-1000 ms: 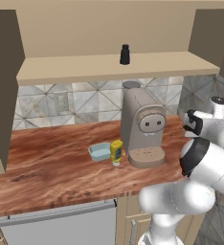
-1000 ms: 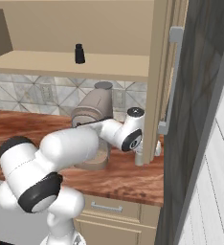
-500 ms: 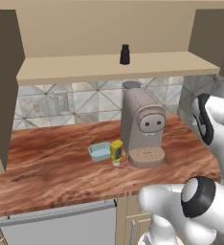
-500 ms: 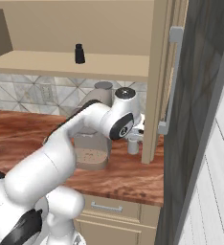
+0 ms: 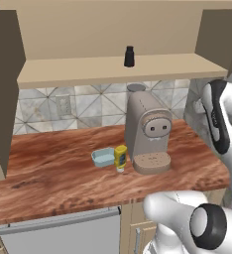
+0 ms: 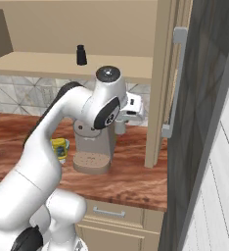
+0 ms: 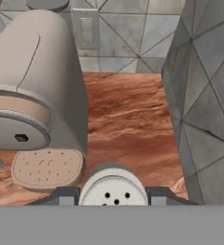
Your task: There are various items on the counter. Only move the condiments/shakers into the cabinet.
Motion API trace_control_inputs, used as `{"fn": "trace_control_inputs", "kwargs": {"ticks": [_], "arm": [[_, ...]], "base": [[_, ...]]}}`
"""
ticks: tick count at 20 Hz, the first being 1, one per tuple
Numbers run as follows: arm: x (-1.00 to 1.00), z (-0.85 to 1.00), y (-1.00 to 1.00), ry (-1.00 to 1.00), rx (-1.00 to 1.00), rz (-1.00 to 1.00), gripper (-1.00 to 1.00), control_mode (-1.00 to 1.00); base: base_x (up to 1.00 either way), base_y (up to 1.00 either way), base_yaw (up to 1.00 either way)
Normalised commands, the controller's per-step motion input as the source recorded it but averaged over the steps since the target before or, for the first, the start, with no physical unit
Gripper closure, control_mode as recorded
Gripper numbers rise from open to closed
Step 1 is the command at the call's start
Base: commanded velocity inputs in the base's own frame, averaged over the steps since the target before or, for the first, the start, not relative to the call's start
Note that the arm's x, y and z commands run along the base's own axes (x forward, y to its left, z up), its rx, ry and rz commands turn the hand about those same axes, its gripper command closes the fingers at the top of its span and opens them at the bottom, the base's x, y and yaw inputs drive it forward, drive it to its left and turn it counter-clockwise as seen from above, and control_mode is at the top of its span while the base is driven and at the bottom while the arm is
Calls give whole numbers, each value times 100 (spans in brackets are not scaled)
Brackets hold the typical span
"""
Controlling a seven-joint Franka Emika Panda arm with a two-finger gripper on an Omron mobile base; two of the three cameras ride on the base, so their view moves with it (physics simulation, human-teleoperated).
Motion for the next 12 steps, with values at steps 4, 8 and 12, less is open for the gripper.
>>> {"fn": "trace_control_inputs", "kwargs": {"ticks": [4,8,12], "arm": [[0,100,44,-23,0,19,100,-100],[0,100,38,-29,-1,14,100,-100],[3,100,35,-28,-2,3,100,-100]], "base": [[0,0,0],[0,0,0],[0,0,0]]}}
